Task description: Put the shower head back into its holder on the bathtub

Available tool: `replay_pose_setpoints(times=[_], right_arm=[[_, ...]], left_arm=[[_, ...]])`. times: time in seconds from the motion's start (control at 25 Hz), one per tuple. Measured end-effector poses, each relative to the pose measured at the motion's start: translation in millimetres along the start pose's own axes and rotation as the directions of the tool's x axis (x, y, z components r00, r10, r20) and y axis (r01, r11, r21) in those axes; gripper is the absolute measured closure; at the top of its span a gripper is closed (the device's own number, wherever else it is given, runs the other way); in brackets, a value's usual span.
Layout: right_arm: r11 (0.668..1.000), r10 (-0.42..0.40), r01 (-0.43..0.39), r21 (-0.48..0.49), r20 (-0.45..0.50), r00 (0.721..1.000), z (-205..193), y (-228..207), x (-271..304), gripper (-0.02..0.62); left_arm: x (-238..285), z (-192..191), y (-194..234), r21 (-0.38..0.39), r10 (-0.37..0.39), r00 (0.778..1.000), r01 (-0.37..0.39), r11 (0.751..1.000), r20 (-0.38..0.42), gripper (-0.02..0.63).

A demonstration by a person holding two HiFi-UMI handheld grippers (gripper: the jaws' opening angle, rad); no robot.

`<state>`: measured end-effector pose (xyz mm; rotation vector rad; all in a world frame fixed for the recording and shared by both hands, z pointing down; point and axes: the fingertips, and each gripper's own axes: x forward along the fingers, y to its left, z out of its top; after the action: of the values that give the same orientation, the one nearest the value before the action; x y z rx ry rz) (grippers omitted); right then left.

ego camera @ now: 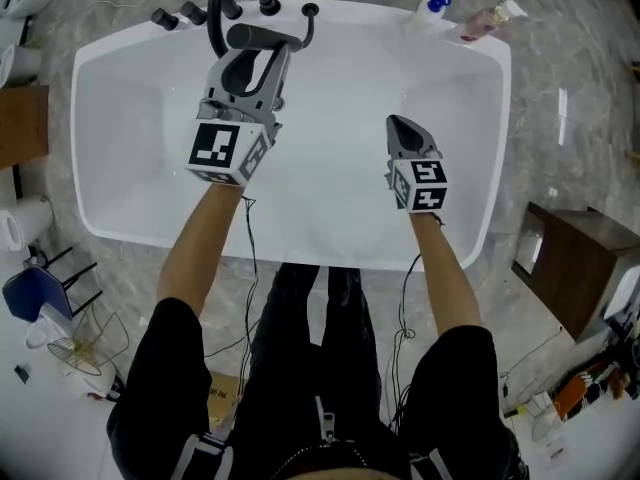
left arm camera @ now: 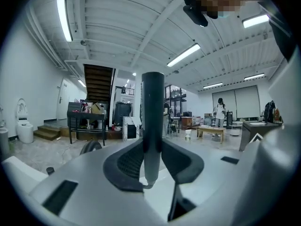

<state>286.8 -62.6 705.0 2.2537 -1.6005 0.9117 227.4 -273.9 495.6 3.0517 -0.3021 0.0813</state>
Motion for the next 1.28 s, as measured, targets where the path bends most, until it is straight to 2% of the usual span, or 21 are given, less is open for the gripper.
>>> replay_pose_setpoints(times=[0.56,0.88,1.08,1.28], right_arm=[[0.998,-0.022,0.024,0.065,-0.024,0.999,-58,-10,-49,0.586],[0.997,-0.048,0.049,0.067,-0.019,0.999,-61,-21,-58,0.586],[0.991,-0.073,0.075,0.109,-0.022,0.997,-71,-28,-63,0.586],[0.989,-0.079,0.084,0.122,-0.046,0.996,-90,-21,-66,0.586]], left_arm=[[73,-65,13,0.076,0.054,0.997,-0.05,0.996,-0.059,0.474],[109,-90,29,0.149,0.06,0.994,-0.046,0.988,-0.094,0.474],[124,-111,39,0.129,0.07,0.991,-0.056,0.99,-0.111,0.474],[142,-131,53,0.143,0.076,0.987,-0.056,0.988,-0.141,0.474]])
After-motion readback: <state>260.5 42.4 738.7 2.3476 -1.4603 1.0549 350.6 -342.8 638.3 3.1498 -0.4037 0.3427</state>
